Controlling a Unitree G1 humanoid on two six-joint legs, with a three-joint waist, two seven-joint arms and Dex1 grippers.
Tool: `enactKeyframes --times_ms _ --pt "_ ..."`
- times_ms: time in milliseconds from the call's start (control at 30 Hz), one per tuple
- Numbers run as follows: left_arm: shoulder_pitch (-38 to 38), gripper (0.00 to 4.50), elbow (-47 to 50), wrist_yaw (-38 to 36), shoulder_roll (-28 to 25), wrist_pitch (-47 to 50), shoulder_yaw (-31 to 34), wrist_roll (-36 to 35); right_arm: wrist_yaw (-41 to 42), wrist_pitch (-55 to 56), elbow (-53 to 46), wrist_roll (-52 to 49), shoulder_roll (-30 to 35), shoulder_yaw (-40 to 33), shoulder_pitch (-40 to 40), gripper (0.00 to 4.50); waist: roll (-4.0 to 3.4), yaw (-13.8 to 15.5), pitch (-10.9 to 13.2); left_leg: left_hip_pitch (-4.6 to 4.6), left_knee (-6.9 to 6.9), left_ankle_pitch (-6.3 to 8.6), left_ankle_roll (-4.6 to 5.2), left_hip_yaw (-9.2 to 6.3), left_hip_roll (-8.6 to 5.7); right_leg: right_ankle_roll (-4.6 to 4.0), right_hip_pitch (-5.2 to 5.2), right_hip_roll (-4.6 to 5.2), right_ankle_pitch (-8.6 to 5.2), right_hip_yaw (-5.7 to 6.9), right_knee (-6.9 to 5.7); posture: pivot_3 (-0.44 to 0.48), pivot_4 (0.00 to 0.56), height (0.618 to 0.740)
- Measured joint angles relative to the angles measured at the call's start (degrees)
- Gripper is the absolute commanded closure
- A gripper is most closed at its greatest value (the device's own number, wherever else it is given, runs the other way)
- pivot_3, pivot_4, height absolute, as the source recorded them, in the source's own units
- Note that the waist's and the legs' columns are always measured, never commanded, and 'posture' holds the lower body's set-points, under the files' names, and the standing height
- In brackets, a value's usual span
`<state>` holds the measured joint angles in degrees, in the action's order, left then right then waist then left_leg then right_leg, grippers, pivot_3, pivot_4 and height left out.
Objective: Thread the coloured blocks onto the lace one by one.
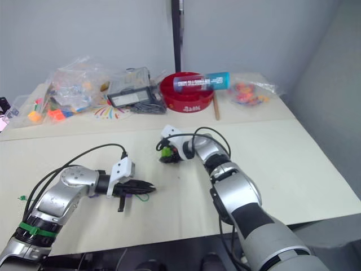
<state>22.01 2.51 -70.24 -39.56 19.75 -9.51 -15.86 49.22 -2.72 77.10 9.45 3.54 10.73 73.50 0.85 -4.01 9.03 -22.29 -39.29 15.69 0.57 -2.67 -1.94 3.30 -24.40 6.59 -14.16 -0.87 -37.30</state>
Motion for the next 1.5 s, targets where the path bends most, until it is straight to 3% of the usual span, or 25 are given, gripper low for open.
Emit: enactKeyframes --times_ms 67,400,733,833,933,1100,1267,1467,1500 --pt "0.0 4.50 0.0 0.0 0.0 0.0 0.0 0.0 -0.4 -0.3 0.0 0.2 -0.1 -0.2 0.0 3.18 0.00 0.0 0.0 0.02 0.00 -0.02 -0.03 -0.01 -0.01 0.00 0.00 0.01 0.00 0.00 -0.05 0.000 0.150 0.740" --pt "0.0 4.50 0.0 0.0 0.0 0.0 0.0 0.0 0.0 0.2 0.0 0.6 0.5 -1.2 0.0 3.19 0.00 0.0 0.0 0.04 0.00 -0.03 -0.05 -0.06 -0.03 0.00 -0.03 0.02 0.00 0.00 -0.23 0.000 0.150 0.740" --pt "0.0 4.50 0.0 0.0 0.0 0.0 0.0 0.0 12.5 3.8 -6.9 0.3 9.4 -1.9 -2.5 3.19 0.00 0.0 0.0 0.00 0.02 -0.02 -0.03 -0.04 -0.01 0.00 -0.09 0.00 0.00 0.00 -0.22 0.000 0.150 0.740" --pt "0.0 4.50 0.0 0.0 0.5 -0.2 0.0 -0.1 20.3 3.1 -19.5 -1.5 13.7 -1.0 -10.1 3.19 0.00 0.3 0.0 -0.04 0.03 0.01 0.02 -0.08 -0.03 0.00 -0.08 0.02 0.00 0.02 -0.22 0.000 0.150 0.740" --pt "-0.1 4.50 -0.3 0.2 1.0 -0.4 0.0 -0.1 26.9 -4.3 -39.8 -3.9 19.0 0.5 -21.7 3.19 0.00 0.7 0.0 -0.12 -0.06 0.09 0.15 -0.08 -0.05 0.01 -0.11 0.04 0.00 0.03 -0.20 0.000 0.150 0.740" --pt "0.2 4.50 -0.3 0.7 1.8 -0.7 -0.2 -0.1 27.4 -16.3 -66.2 -5.3 22.8 3.9 -37.1 3.19 0.01 1.0 0.0 -0.09 -0.10 0.25 0.43 -0.01 -0.01 0.00 -0.13 -0.02 -0.01 -0.02 -0.25 0.000 0.150 0.740" --pt "0.2 4.50 -0.3 1.0 1.9 -0.6 -0.2 -0.1 23.8 -22.4 -77.3 -5.2 24.1 6.5 -42.1 3.19 0.01 1.7 0.0 0.03 -0.25 0.25 0.44 -0.04 -0.01 0.00 0.07 -0.04 -0.01 -0.01 -0.27 0.000 0.150 0.740" --pt "0.2 4.50 0.3 1.1 2.0 0.0 -0.3 -0.1 20.8 -25.4 -80.3 -5.4 25.3 8.2 -42.8 3.19 0.01 1.9 0.0 0.04 -0.37 0.28 0.50 -0.08 0.01 0.00 0.15 -0.06 -0.01 0.03 -0.27 0.000 0.150 0.740" --pt "0.2 4.50 0.4 1.1 2.0 0.2 -0.4 -0.1 20.5 -25.4 -80.2 -5.8 25.3 8.3 -42.8 2.69 0.01 1.9 0.0 0.05 -0.38 0.28 0.50 -0.07 0.01 0.00 0.15 -0.06 -0.01 0.03 -0.27 0.000 0.150 0.740"
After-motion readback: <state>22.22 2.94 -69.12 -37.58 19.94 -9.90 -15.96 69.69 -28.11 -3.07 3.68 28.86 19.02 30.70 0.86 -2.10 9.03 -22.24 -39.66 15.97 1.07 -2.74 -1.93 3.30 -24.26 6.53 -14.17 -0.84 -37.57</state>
